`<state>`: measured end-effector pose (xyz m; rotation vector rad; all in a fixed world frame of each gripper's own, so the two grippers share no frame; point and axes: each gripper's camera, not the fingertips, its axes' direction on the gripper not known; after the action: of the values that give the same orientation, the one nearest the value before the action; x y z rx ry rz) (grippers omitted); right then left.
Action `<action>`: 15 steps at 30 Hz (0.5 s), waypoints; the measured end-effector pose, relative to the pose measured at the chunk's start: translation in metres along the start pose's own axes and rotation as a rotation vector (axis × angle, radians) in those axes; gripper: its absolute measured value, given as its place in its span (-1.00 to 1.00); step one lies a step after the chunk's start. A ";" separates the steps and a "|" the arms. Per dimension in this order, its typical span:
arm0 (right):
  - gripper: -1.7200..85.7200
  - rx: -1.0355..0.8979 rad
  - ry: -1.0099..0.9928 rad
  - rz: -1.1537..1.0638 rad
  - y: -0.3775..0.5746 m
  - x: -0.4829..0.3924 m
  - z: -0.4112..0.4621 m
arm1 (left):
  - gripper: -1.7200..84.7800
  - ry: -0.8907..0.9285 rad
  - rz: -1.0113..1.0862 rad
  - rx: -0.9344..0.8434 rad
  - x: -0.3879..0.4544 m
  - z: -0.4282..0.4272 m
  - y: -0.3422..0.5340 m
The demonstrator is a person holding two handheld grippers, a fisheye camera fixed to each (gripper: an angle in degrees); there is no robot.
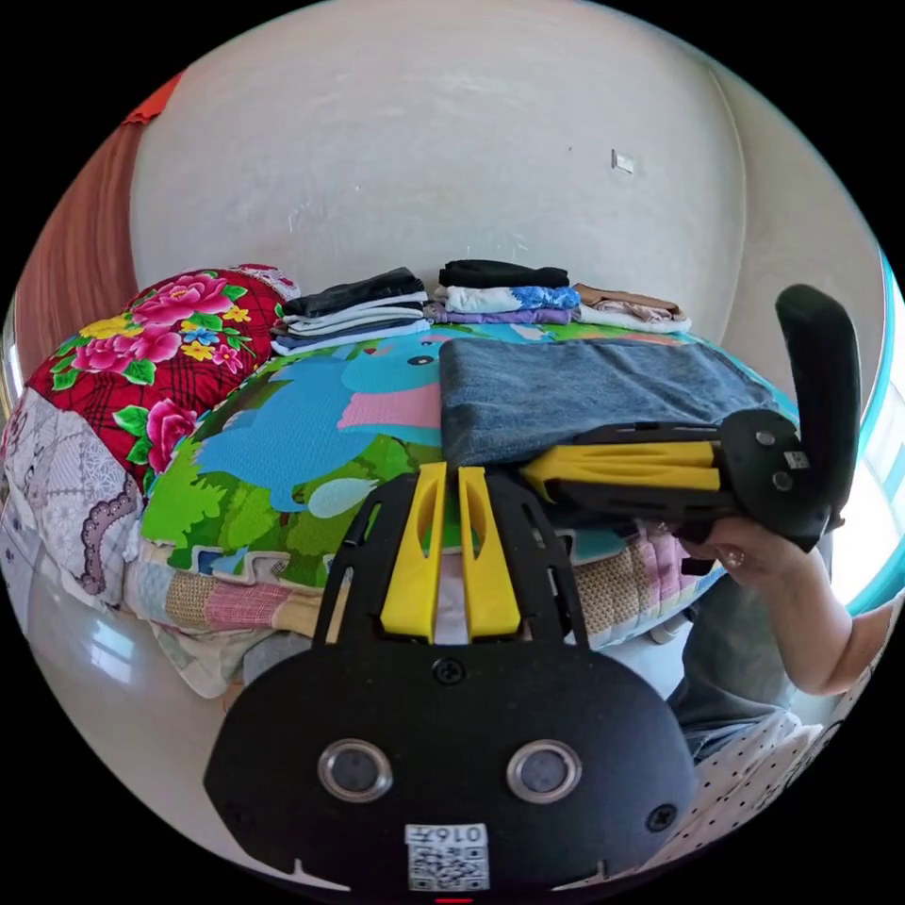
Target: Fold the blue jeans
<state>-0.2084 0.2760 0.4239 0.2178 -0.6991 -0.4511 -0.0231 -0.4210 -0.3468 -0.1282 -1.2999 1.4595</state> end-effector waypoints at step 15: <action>-0.92 0.269 0.049 0.096 0.068 -0.001 -0.045 | -0.97 0.037 -0.034 -0.106 -0.036 0.006 -0.024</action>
<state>-0.1574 0.3388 0.4127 0.4451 -0.7180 -0.2578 0.0014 -0.4572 -0.3469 -0.2013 -1.3433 1.3539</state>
